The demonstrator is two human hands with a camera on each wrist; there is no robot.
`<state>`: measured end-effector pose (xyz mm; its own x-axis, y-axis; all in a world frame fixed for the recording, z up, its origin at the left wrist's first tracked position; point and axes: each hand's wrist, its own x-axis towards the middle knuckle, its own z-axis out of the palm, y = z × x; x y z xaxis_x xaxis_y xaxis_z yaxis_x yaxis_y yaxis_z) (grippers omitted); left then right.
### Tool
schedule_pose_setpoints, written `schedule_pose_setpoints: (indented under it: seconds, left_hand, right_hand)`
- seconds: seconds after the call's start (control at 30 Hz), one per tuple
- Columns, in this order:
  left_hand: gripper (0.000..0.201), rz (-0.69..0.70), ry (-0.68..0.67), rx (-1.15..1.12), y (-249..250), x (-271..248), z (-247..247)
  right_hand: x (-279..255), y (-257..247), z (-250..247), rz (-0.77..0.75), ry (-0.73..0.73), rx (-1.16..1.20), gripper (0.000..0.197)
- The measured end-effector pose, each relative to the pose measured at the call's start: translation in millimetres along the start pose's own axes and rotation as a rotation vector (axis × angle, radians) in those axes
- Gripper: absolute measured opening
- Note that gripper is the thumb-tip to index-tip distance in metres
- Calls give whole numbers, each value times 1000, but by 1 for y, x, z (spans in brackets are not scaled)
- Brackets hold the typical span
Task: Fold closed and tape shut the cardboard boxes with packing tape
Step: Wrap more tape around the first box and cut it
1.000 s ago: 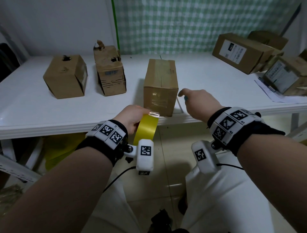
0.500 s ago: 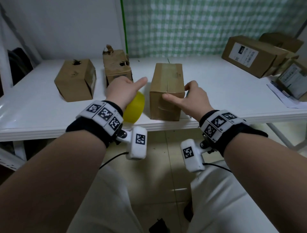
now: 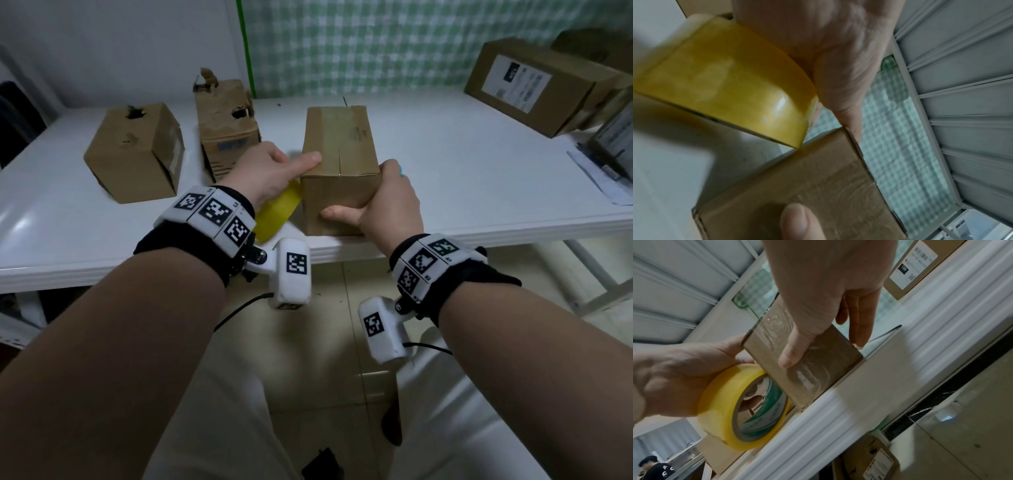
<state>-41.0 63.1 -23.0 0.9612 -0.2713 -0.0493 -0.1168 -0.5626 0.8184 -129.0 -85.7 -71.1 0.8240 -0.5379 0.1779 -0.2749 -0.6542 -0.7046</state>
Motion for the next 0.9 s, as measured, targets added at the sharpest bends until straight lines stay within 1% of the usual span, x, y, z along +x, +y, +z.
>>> schedule_pose_setpoints:
  seconds: [0.13,0.23,0.37,0.53,0.57,0.6,0.63,0.67,0.7,0.73,0.77,0.8,0.87,0.9]
  left_hand:
    - [47,-13,10,3,1,2,1]
    - [48,-14,3,15,1,2,1]
    - [49,-14,-8,29,1,4,0]
    - [47,-22,-40,52,1,5,-1]
    - [47,-22,-46,54,1,6,-2]
    - [48,-21,-51,54,0,6,-2]
    - [48,-24,-58,51,-1,6,-3]
    - [49,-30,-69,48,-3,7,-5]
    - [50,-36,-76,42,-4,7,-7]
    - [51,-41,-84,37,-5,8,-10]
    - [53,-48,-93,34,-6,8,-12]
    - [53,-54,-99,32,-7,8,-15]
    - [53,-61,-108,23,-7,8,-19]
    - [52,-68,-110,13,-7,7,-21]
  right_hand:
    - [5,3,-3,-40,-53,-10,82]
    - [12,9,-10,-68,-148,16,79]
    - [18,13,-21,-31,-248,81,79]
    - [20,16,-16,-8,-320,-43,81]
    - [21,17,-16,1,-345,-66,78]
    - [22,18,-17,30,-374,-37,69]
    - [23,18,-21,90,-408,73,55]
    - [23,16,-25,172,-443,238,40]
    - [24,14,-30,258,-459,406,30]
    - [25,13,-34,335,-459,550,23]
    - [28,12,-37,384,-461,643,21]
    - [29,8,-39,412,-481,678,34]
    - [30,0,-37,418,-540,648,84]
    - [30,-6,-34,413,-554,626,100]
